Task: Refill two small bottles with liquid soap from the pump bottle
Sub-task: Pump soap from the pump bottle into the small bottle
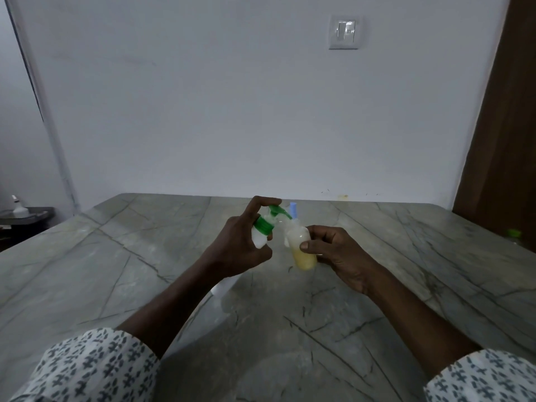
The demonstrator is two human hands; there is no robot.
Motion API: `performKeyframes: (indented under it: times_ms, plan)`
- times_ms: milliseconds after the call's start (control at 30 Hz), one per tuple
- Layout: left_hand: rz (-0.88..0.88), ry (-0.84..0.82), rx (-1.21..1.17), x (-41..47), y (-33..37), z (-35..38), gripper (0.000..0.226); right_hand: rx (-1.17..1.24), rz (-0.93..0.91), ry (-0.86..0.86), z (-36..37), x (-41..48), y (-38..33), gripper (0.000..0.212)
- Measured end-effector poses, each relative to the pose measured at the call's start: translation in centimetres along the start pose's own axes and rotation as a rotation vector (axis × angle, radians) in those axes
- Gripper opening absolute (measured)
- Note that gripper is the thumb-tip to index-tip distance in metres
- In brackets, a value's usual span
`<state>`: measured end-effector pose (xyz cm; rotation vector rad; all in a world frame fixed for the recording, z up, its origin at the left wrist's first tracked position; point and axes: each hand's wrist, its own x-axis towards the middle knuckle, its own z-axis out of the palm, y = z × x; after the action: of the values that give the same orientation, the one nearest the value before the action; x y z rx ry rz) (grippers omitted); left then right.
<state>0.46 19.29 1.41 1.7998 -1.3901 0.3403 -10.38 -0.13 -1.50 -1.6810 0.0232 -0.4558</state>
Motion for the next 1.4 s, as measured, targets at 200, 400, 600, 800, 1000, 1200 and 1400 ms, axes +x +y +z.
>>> performKeyframes:
  times_ms: [200, 400, 600, 800, 1000, 1200, 1400]
  plan:
    - [0.008, -0.007, -0.004, 0.0, -0.1, 0.2, 0.080, -0.004, 0.008, 0.036, 0.1, 0.2, 0.2, 0.028]
    - [0.013, 0.031, -0.009, -0.1, -0.2, 0.3, 0.082, -0.014, 0.001, 0.031, 0.2, 0.2, 0.1, 0.027]
    - [-0.008, 0.144, -0.122, -0.3, -0.4, 0.8, 0.086, 0.027, -0.025, 0.030, 0.5, 0.2, -0.1, 0.024]
    - [-0.067, 0.264, -0.221, -0.3, -2.2, 0.6, 0.103, 0.083, -0.028, 0.107, 0.5, 0.2, 0.2, 0.028]
    - [-0.163, 0.309, -0.218, -0.2, -4.0, 0.1, 0.114, -0.009, 0.011, 0.116, 1.0, 0.2, 1.3, 0.035]
    - [-0.196, 0.249, -0.230, -0.7, -4.3, 0.1, 0.101, -0.099, 0.043, 0.085, 1.7, 0.2, 2.1, 0.036]
    - [-0.212, 0.285, -0.215, -0.5, -4.4, 0.1, 0.103, -0.141, 0.045, 0.101, 2.0, 0.2, 2.2, 0.036]
